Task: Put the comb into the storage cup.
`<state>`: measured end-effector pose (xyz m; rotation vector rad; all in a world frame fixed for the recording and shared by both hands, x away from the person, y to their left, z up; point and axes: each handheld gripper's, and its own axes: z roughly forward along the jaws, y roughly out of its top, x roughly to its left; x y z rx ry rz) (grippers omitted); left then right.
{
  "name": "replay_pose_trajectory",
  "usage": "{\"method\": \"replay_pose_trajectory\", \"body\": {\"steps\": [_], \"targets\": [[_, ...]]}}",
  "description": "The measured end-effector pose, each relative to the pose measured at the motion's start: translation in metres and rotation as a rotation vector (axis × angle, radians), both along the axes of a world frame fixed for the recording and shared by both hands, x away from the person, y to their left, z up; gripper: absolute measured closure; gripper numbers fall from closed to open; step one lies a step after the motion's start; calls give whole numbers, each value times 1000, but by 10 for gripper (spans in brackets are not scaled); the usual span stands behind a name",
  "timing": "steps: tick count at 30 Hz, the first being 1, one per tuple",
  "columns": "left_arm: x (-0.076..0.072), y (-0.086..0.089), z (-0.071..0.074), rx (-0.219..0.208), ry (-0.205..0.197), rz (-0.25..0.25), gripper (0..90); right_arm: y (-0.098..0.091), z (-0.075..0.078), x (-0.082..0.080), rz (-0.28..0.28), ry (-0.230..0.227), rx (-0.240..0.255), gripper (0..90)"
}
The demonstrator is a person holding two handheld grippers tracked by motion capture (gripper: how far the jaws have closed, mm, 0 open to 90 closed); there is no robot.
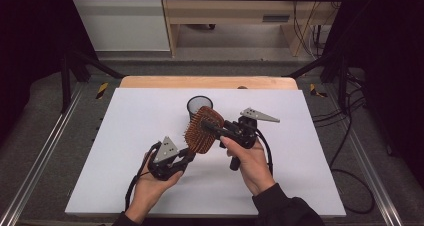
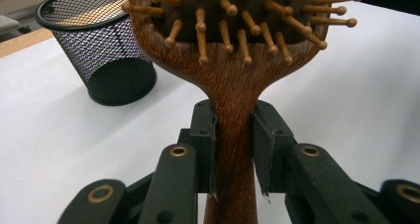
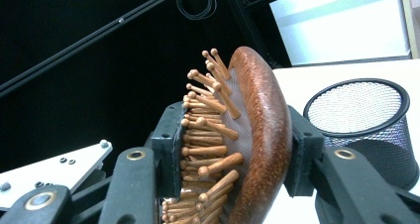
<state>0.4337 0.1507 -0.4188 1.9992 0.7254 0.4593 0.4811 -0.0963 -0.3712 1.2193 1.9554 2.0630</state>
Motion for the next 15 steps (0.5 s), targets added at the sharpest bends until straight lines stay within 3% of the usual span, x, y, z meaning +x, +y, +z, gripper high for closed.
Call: {"method": "replay_pose_trajectory", "body": {"steps": [15], "targets": [[2, 1, -2, -14, 23, 8, 730, 6, 5, -2, 9, -13, -32, 537]]}}
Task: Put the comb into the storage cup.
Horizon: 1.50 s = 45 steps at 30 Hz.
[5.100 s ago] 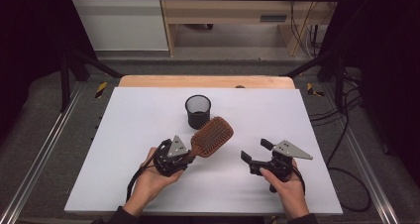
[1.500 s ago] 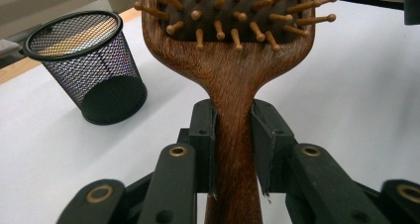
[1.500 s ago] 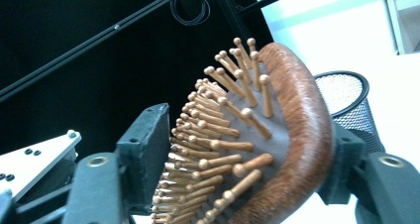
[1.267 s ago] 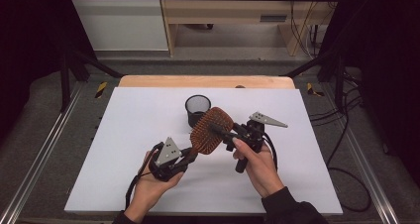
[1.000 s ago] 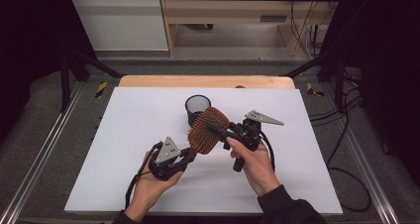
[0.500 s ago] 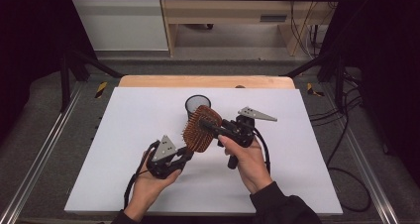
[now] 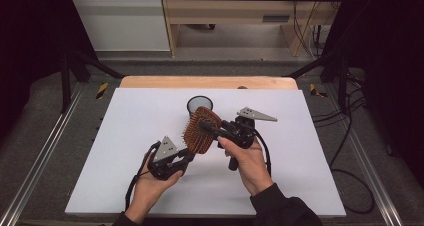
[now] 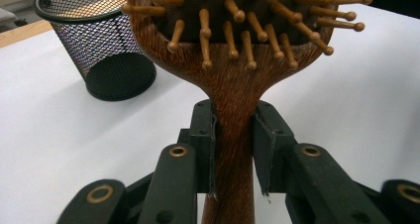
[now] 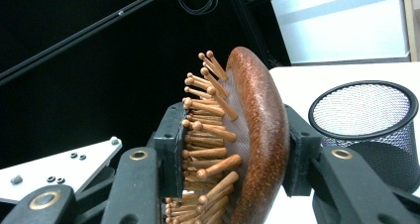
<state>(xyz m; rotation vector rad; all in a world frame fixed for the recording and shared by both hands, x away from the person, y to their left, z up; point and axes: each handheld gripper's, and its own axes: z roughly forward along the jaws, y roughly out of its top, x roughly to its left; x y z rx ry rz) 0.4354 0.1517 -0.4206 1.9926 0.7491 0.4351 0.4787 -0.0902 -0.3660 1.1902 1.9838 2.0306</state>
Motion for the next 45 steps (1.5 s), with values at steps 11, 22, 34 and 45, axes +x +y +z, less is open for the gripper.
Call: {"method": "replay_pose_trajectory", "body": {"steps": [11, 22, 34, 45], "targets": [[0, 1, 1, -11, -2, 6, 728, 1, 0, 1, -9, 6, 16, 534], [1, 3, 2, -34, 2, 9, 724, 2, 4, 0, -2, -3, 11, 534], [3, 8, 3, -68, -6, 23, 712, 6, 9, 2, -10, -3, 15, 534], [3, 11, 3, -91, -17, 56, 554, 1, 15, 6, -43, -15, 21, 534]]}}
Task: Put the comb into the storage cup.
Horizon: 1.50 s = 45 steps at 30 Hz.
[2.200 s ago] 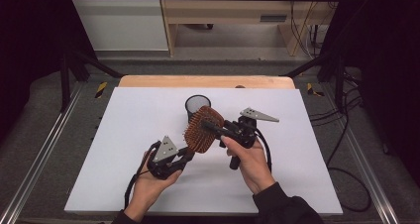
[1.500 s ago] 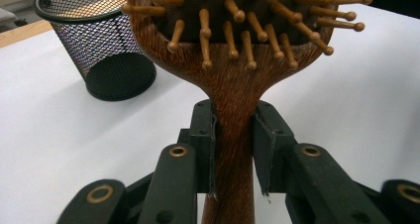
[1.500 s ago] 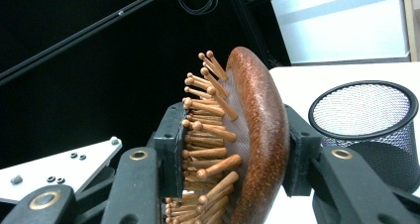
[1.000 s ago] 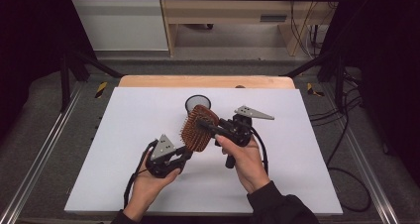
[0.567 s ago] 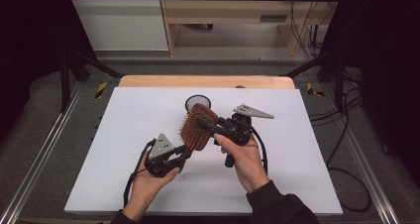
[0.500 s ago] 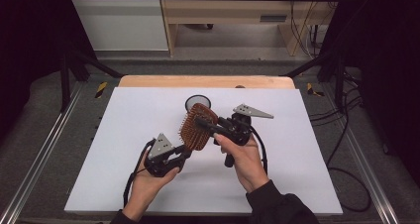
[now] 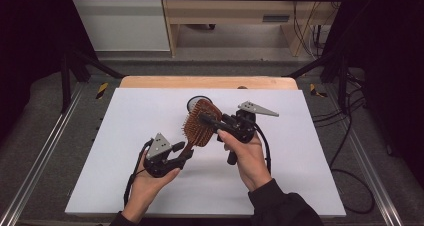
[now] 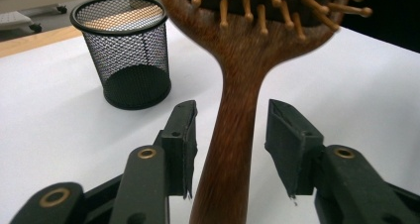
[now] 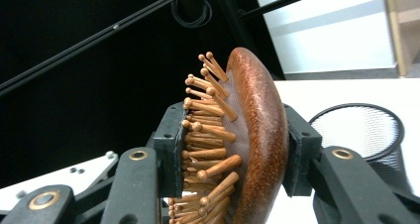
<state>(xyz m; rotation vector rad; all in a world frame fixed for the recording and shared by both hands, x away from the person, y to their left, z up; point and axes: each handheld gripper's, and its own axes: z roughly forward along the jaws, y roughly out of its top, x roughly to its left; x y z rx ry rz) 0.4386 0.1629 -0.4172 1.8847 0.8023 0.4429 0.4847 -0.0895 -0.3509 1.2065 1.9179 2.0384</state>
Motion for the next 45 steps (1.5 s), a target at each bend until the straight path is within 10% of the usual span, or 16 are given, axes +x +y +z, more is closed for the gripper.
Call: {"method": "replay_pose_trajectory", "body": {"steps": [14, 45], "targets": [[2, 44, 5, -104, -47, 141, 228, -30, 2, 11, -73, 7, -7, 533], [-4, 109, -8, -161, -95, 278, 49, -54, 0, 22, -137, 3, -27, 531]]}}
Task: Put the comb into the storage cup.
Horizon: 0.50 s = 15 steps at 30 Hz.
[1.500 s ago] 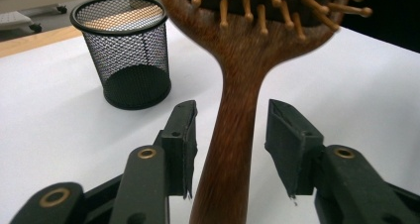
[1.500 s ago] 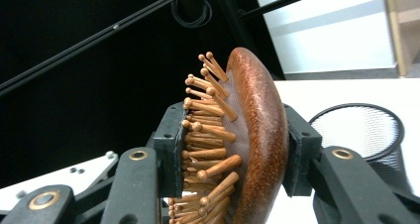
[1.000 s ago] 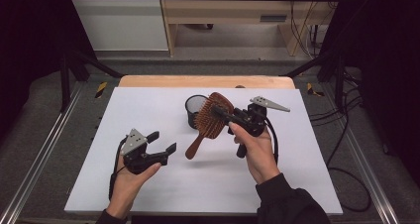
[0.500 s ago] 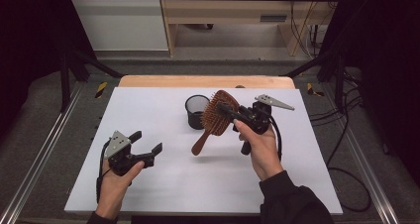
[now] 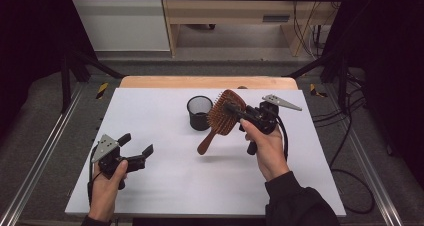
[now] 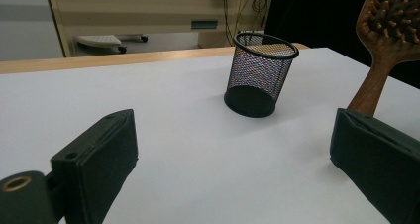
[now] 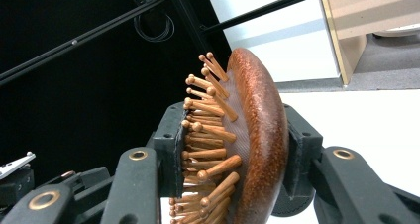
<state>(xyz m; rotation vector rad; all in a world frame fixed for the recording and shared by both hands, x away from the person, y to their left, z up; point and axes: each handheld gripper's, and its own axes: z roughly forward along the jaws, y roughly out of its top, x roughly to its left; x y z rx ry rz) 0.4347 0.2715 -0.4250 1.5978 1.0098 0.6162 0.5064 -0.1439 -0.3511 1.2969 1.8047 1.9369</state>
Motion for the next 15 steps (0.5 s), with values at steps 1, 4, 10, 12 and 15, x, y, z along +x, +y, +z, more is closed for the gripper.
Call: {"method": "replay_pose_trajectory", "body": {"steps": [1, 4, 10, 12, 15], "targets": [[0, 0, 0, 0, 0, 2, 48, 0, 0, 0, 0, 2, -1, 531], [1, 1, -1, 0, 3, 2, 48, -1, 0, 1, -2, -1, -4, 531], [1, 1, -2, 1, 0, 6, 48, -4, 0, 2, -8, 1, -3, 531], [1, 2, -2, 11, -6, 10, 48, -4, 0, 2, -10, 2, -5, 530], [2, 2, -3, 21, -11, 15, 48, -6, 0, 2, -12, 2, -5, 530]]}}
